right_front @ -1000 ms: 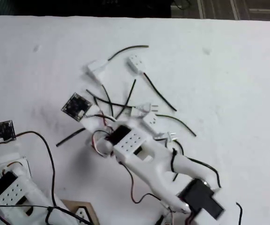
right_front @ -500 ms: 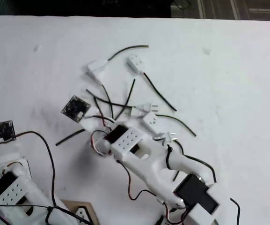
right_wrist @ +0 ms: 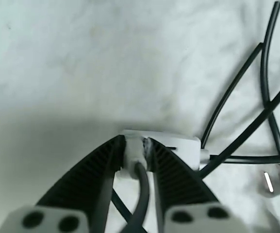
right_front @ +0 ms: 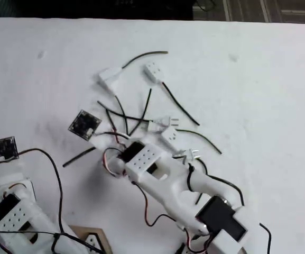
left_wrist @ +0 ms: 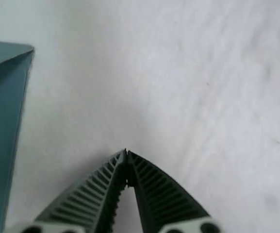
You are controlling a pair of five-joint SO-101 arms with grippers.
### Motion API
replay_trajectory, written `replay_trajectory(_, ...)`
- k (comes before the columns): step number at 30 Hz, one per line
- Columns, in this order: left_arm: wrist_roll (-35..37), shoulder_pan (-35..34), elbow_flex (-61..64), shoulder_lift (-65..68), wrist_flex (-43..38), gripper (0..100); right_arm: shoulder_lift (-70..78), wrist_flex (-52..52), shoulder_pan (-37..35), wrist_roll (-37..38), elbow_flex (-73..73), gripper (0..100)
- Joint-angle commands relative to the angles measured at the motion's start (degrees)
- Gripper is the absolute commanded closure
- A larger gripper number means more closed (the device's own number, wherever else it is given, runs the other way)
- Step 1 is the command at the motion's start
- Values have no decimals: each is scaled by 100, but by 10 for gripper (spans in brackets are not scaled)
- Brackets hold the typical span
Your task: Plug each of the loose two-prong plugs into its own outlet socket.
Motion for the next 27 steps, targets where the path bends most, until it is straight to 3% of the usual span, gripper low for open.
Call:
replay_trajectory(1, -35, -13, -26, -101, -97, 977, -637, 593, -92, 18, 53, 848)
replay_trajectory(5, -35, -13, -26, -101, -97, 977, -1393, 1147, -110, 18, 44, 736)
replay_trajectory(20, -44, 31, -53, -110, -97, 977, -3442, 2448, 66, 62, 35, 735)
replay_trajectory(23, -44, 268, -255, -110, -44, 976, -4013, 2958, 453, 26, 44, 793)
replay_trajectory(27, -44, 365, -1002, -110, 308, 976, -4611, 3292, 1165, 18, 88, 955)
